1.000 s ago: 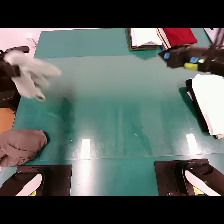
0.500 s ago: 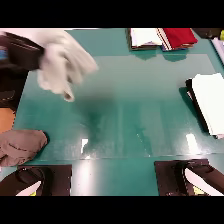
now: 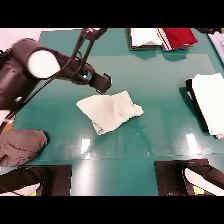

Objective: Fold the shirts.

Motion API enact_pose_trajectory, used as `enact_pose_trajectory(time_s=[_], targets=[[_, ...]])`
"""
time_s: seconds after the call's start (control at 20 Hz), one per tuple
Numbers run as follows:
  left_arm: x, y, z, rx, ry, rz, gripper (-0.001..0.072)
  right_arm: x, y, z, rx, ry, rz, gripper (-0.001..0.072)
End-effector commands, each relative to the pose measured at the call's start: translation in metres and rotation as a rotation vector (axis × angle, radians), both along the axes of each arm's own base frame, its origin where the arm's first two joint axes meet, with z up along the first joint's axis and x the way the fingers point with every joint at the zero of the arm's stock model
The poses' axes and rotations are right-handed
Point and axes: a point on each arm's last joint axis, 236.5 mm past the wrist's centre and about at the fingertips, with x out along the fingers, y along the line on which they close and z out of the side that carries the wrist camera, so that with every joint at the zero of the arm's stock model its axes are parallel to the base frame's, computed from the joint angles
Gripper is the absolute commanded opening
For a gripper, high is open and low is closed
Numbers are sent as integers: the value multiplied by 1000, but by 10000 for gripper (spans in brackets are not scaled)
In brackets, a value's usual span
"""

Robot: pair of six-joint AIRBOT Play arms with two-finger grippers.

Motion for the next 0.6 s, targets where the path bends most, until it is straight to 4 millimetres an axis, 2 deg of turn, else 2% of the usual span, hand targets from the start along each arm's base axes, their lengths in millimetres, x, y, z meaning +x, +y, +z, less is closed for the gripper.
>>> enact_pose_trajectory(time_s=[0.0, 0.1, 0.2, 0.25, 0.3, 0.4, 0.55], targets=[[53, 43, -34, 30, 43, 126, 622, -4, 1, -7, -31, 23, 26, 18], [82, 102, -59, 55, 126, 263, 622, -7, 2, -11, -42, 41, 36, 18], [88, 147, -92, 44, 259, 365, 622, -8, 2, -12, -42, 43, 38, 18], [85, 160, -111, 35, 326, 389, 622, -8, 2, -12, -42, 43, 38, 18], [77, 169, -133, 33, 389, 395, 622, -8, 2, -12, -42, 43, 38, 17], [58, 174, -172, 50, 475, 393, 622, -8, 2, -12, -42, 43, 38, 18], [39, 159, -213, -1, 531, 368, 622, -7, 2, -12, -42, 43, 37, 18]])
